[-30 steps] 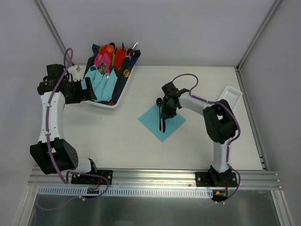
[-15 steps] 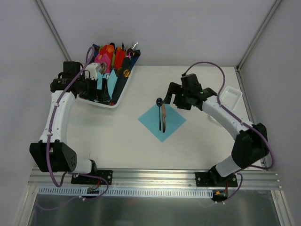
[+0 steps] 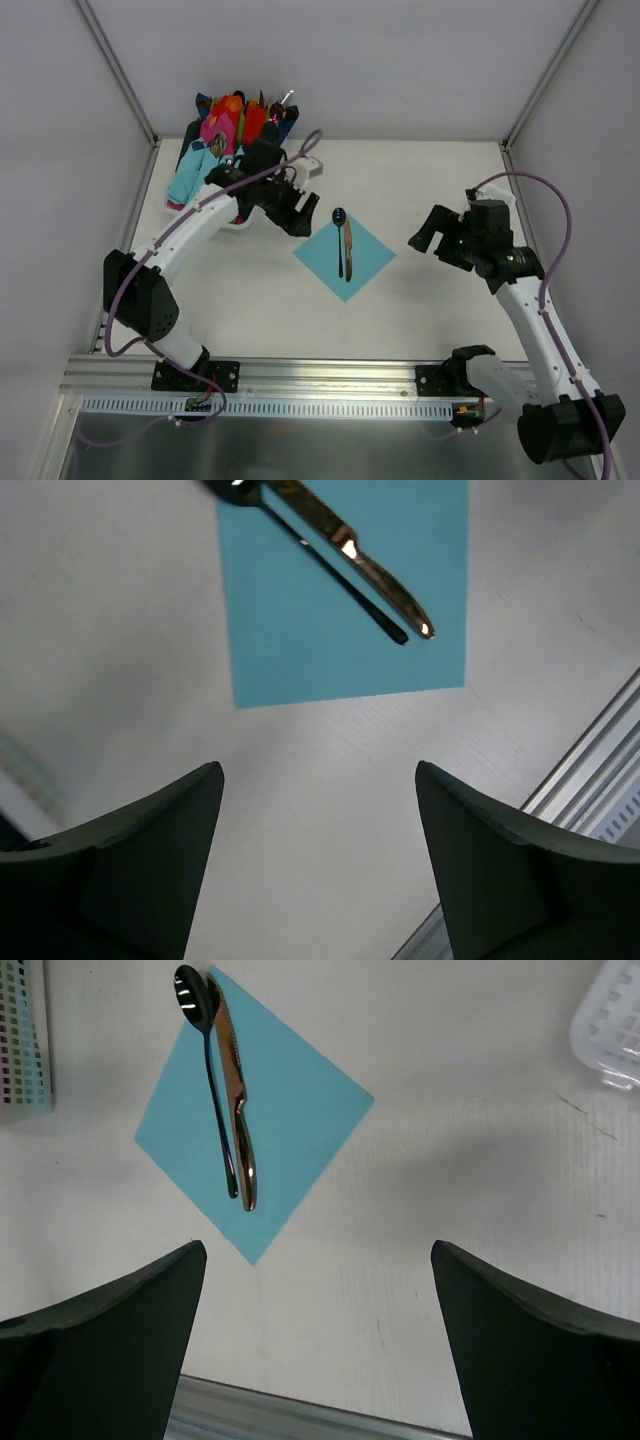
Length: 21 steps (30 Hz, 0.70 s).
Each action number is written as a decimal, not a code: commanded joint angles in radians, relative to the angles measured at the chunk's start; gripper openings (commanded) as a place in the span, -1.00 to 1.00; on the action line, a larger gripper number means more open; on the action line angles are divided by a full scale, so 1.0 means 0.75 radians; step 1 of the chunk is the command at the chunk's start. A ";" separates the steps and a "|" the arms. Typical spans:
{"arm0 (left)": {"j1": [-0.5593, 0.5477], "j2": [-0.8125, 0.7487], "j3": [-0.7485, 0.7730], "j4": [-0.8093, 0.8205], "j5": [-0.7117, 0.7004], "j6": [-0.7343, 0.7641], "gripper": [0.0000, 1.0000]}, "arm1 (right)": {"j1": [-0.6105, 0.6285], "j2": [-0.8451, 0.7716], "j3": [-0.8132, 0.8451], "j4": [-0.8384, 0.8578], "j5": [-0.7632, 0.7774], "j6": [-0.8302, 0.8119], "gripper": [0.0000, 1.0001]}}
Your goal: Place the utensils on the paper napkin and roll it up
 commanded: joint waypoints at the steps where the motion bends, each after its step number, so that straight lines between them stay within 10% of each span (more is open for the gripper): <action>1: -0.172 -0.009 -0.098 0.115 -0.120 0.060 0.37 | -0.072 -0.088 -0.052 -0.107 -0.080 -0.078 0.98; 8: -0.421 0.031 -0.293 0.301 -0.118 0.197 -0.19 | -0.133 -0.091 -0.120 -0.132 -0.134 -0.086 0.98; 21: -0.767 0.226 -0.348 0.453 -0.290 0.346 -0.29 | -0.235 -0.058 -0.138 -0.130 -0.191 -0.115 0.98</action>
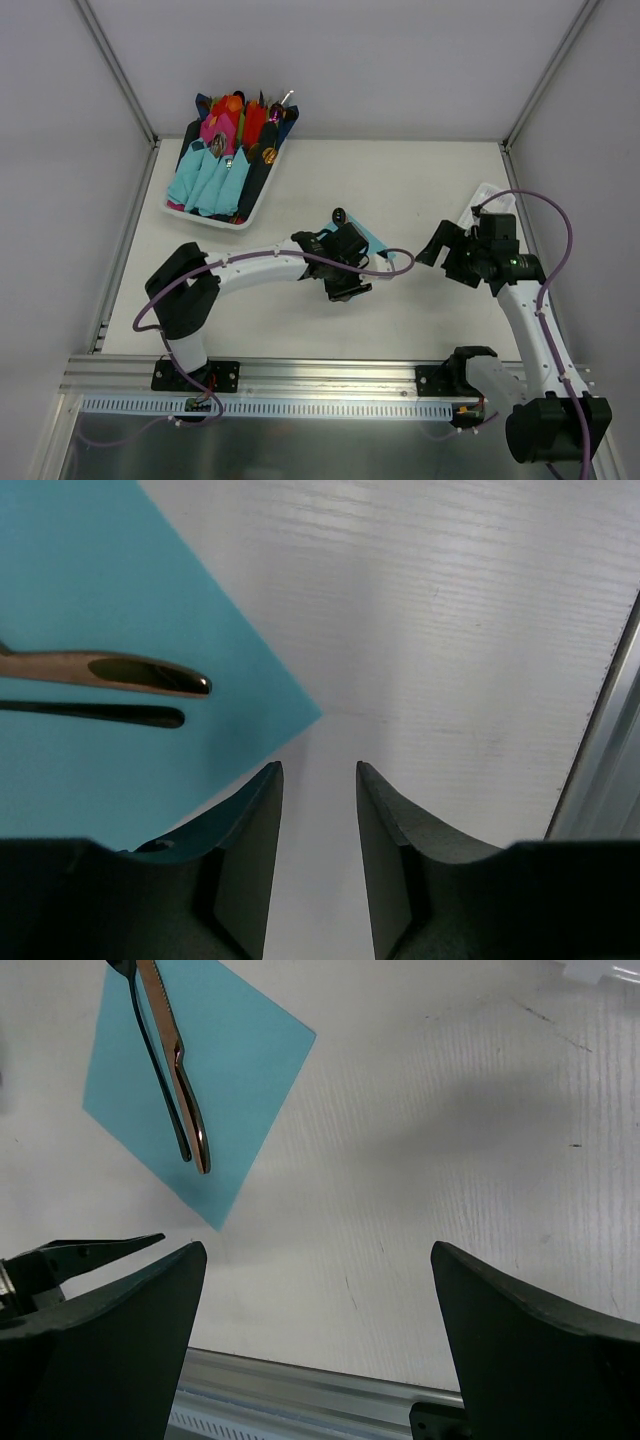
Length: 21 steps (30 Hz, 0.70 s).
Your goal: Place the utensils on the paper napkin and roll it up
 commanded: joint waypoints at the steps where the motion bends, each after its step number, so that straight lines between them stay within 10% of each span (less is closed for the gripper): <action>1: -0.044 0.049 -0.011 0.074 -0.067 0.086 -0.29 | -0.031 0.002 -0.012 -0.008 -0.049 -0.047 0.98; 21: -0.094 0.241 -0.017 0.107 -0.102 0.140 -0.52 | -0.107 0.010 -0.049 -0.006 -0.096 -0.074 0.98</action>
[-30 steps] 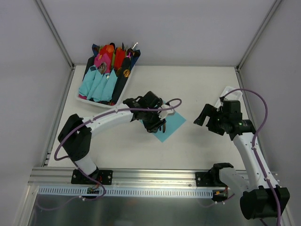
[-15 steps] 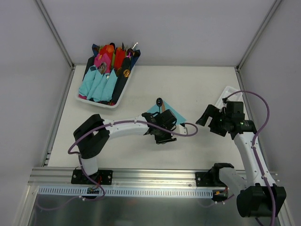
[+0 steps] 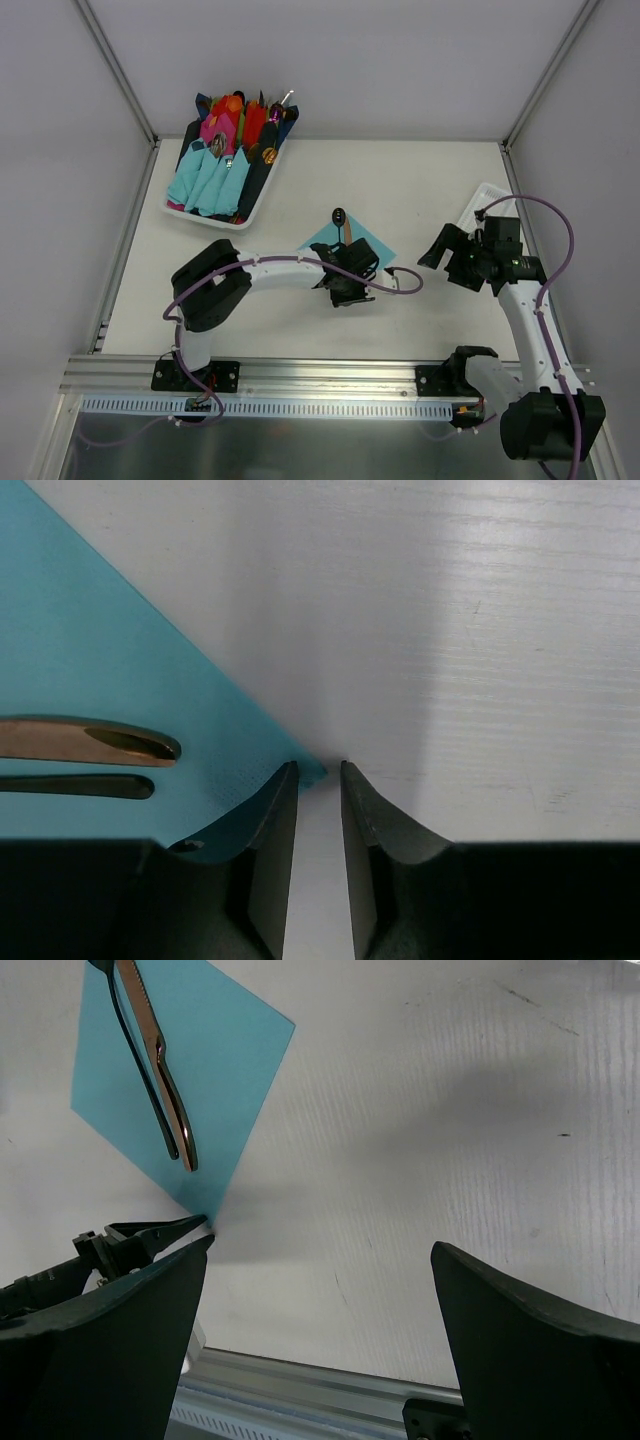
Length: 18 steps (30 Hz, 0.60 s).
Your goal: Place the utensils on the paper napkin and roll it up
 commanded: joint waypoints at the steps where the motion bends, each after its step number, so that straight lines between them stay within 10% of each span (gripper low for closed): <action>1: -0.009 0.035 -0.021 0.009 0.005 0.031 -0.57 | -0.017 0.002 -0.008 -0.005 -0.032 -0.026 0.98; 8: -0.058 0.018 -0.093 0.009 0.001 0.013 -1.00 | -0.025 0.008 -0.015 -0.003 -0.038 -0.026 0.98; 18: -0.140 -0.065 -0.103 -0.095 0.089 -0.079 -1.00 | -0.027 0.010 -0.025 0.001 -0.061 -0.053 0.98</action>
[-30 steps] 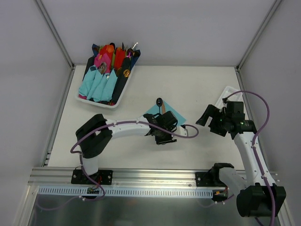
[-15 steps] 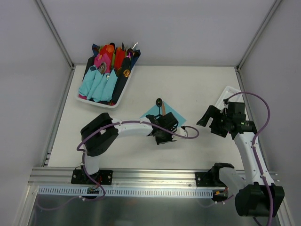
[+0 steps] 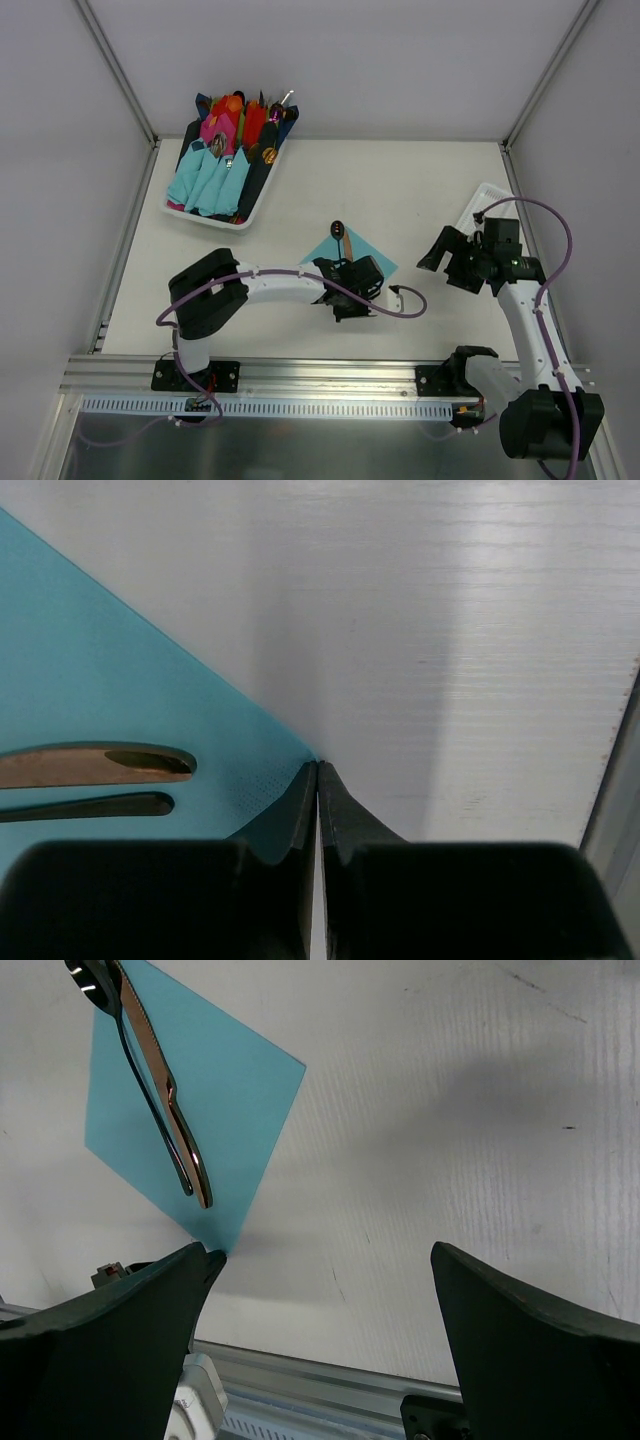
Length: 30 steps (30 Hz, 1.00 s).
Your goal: Place the utensils on the paper napkin and roll it up
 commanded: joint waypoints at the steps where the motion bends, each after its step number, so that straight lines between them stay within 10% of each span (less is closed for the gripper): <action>1: -0.023 -0.032 -0.018 -0.161 0.114 -0.061 -1.00 | -0.011 0.006 -0.005 0.002 -0.048 -0.042 0.98; 30: 0.290 0.141 0.351 -0.246 0.239 0.045 -1.00 | -0.009 0.131 -0.129 0.102 -0.238 -0.101 0.88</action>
